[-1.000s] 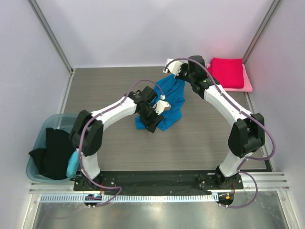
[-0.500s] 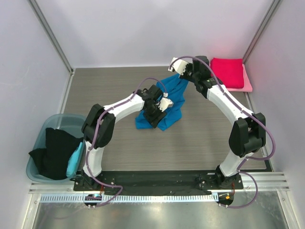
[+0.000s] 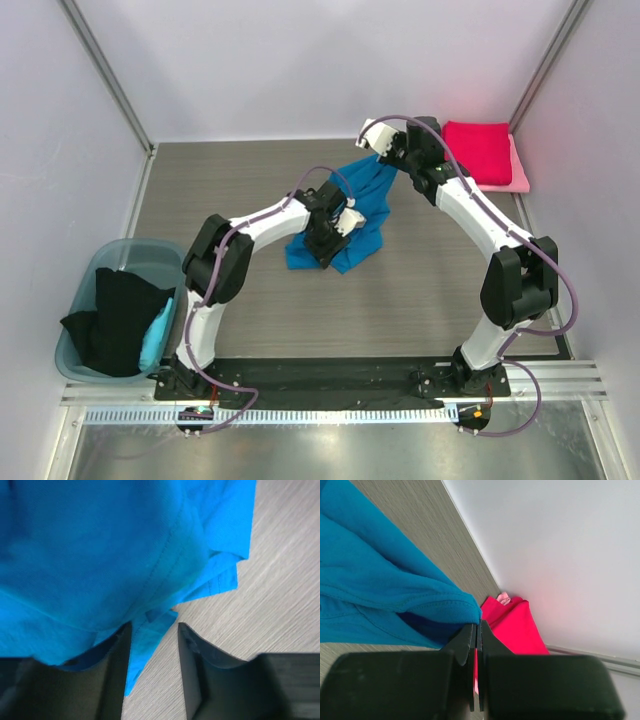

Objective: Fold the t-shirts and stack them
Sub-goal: Flatten the tshirt out

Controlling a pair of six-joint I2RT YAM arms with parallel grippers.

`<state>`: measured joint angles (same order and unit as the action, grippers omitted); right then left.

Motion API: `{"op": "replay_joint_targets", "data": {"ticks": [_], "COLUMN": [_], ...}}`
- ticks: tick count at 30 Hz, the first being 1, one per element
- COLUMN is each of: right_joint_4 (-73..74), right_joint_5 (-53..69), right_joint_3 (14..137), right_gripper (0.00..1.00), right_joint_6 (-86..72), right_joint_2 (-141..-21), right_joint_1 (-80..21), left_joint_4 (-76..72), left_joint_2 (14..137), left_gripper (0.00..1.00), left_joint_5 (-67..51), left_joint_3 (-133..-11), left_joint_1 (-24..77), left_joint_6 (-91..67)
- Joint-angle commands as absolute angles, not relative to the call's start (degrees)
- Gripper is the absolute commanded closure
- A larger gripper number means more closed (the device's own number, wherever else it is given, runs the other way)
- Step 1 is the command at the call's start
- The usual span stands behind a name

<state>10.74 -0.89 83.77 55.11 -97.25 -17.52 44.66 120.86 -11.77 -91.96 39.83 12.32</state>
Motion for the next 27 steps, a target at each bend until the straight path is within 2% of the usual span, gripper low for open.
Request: {"op": "replay_joint_targets", "data": {"ticks": [1,4,5,9,10,14,15,18,27], "right_joint_4": [7.47,7.38,7.3,7.29,7.21,7.29,7.29,7.21,7.21], "right_joint_5": [-0.7,-0.79,-0.7,-1.32,-1.49,-1.85,-1.93,-1.93,-2.72], "right_joint_3": [84.2,84.2,84.37,84.64,84.73,84.73,84.64,84.2,84.29], "right_gripper": [0.99,0.99,0.99,0.99,0.99,0.99,0.99,0.99,0.99], "right_joint_6": [54.05,53.7,53.35,52.65,52.65,52.03,51.86,51.24,51.94], "right_joint_2": [-95.54,-95.62,-95.71,-95.71,-95.63,-95.27,-95.27,-95.27,-95.19], "right_joint_1": [-17.14,-16.96,-16.79,-16.87,-16.87,-16.88,-16.79,-16.87,-16.79], "left_joint_4": [43.77,43.95,44.03,44.39,44.12,43.68,43.59,44.47,40.43], "left_joint_2": [122.34,122.08,121.73,116.38,112.36,102.86,101.61,100.63,113.27], "left_gripper": [0.62,0.78,0.88,1.0,1.0,1.0,0.95,0.58,0.64], "left_joint_5": [-11.16,-11.95,-12.13,-10.73,-9.85,-8.35,-8.52,-9.93,-2.73], "left_joint_3": [-93.87,-93.69,-93.17,-90.89,-90.1,-86.67,-86.05,-84.29,-87.09], "left_joint_1": [40.52,40.52,40.52,40.43,39.99,37.71,37.44,37.88,44.21], "left_joint_6": [12.83,13.01,13.18,14.32,14.76,16.08,16.0,14.68,11.61]}}
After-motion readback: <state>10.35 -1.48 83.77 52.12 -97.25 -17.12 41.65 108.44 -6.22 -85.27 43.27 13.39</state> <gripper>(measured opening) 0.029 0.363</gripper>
